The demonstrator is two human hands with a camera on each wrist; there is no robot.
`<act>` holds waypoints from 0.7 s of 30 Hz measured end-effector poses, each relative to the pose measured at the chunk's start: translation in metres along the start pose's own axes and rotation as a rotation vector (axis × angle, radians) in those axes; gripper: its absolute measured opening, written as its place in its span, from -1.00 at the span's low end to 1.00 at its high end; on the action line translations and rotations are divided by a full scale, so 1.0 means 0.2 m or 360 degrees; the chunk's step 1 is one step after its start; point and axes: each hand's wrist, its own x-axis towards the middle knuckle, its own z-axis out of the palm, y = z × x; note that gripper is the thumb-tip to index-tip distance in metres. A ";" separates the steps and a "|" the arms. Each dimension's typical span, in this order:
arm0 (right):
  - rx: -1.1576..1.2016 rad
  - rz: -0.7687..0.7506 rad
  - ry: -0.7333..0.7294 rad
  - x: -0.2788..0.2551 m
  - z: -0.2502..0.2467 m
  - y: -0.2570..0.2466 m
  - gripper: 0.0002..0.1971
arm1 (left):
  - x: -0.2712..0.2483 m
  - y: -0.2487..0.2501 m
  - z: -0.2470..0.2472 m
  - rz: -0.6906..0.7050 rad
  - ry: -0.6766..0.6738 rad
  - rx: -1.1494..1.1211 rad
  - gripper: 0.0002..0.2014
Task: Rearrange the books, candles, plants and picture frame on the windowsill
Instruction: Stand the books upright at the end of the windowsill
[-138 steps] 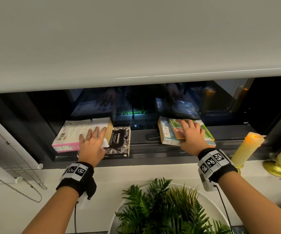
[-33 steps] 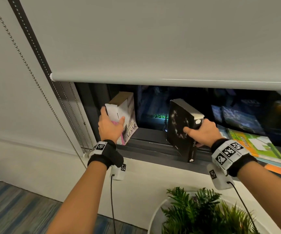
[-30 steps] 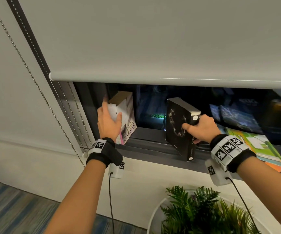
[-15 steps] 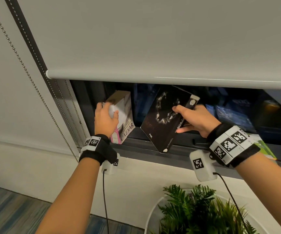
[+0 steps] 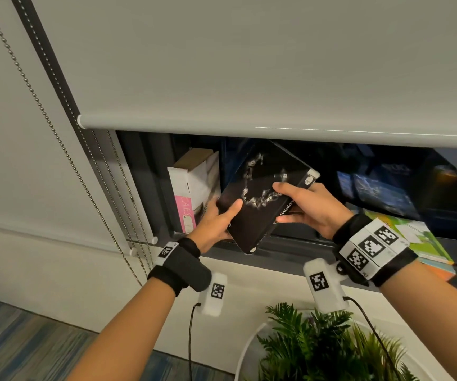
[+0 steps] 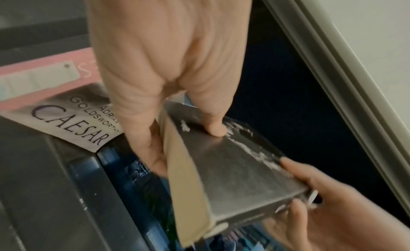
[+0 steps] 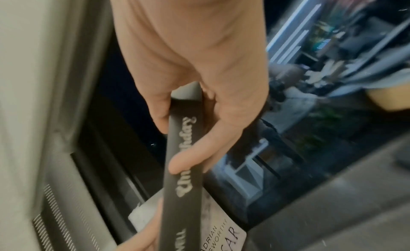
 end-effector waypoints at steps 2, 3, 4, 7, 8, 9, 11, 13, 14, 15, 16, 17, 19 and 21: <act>0.0104 0.0099 -0.0027 0.02 -0.04 0.02 -0.64 | -0.01 0.00 -0.02 0.0096 0.0056 -0.0111 -0.61; 0.0200 0.0170 -0.0023 0.03 -0.06 0.03 -0.62 | -0.01 0.01 -0.04 0.0161 0.0101 -0.0120 -0.60; 0.0295 0.0240 0.0011 0.05 -0.08 0.04 -0.61 | -0.01 0.02 -0.05 0.0225 0.0144 -0.0103 -0.56; 0.0369 0.0339 0.0171 0.10 -0.10 0.11 -0.47 | -0.01 0.06 -0.08 0.0394 0.0283 0.0032 -0.41; 0.0278 0.0346 0.0213 0.12 -0.09 0.14 -0.35 | -0.01 0.09 -0.08 0.0460 0.0323 0.0072 -0.37; 0.0126 0.0336 0.0235 0.13 -0.08 0.18 -0.24 | -0.02 0.11 -0.08 0.0526 0.0347 0.0125 -0.34; -0.0398 0.0202 0.0220 0.13 -0.04 0.23 -0.04 | -0.02 0.17 -0.08 0.0630 0.0427 0.0412 -0.34; -0.0909 -0.0076 0.0116 0.13 0.02 0.25 0.14 | -0.03 0.23 -0.06 0.0721 0.0560 0.0865 -0.40; -0.1060 -0.0192 0.0027 0.13 0.06 0.24 0.20 | -0.03 0.25 -0.04 0.0783 0.0602 0.1068 -0.43; -0.1146 -0.0280 -0.0079 0.11 0.11 0.22 0.23 | -0.03 0.27 -0.02 0.0840 0.0618 0.1235 -0.45; -0.1204 -0.0333 -0.0170 0.11 0.17 0.20 0.27 | -0.03 0.28 0.00 0.0889 0.0624 0.1359 -0.45; -0.1243 -0.0380 -0.0224 0.11 0.22 0.20 0.31 | -0.02 0.28 0.01 0.0918 0.0614 0.1430 -0.44; -0.1337 -0.0456 -0.0186 0.10 0.33 0.21 0.39 | 0.00 0.28 0.03 0.0888 0.0612 0.1437 -0.45; -0.1450 -0.0535 -0.0009 0.10 0.41 0.23 0.40 | 0.02 0.28 0.04 0.0841 0.0664 0.1411 -0.50</act>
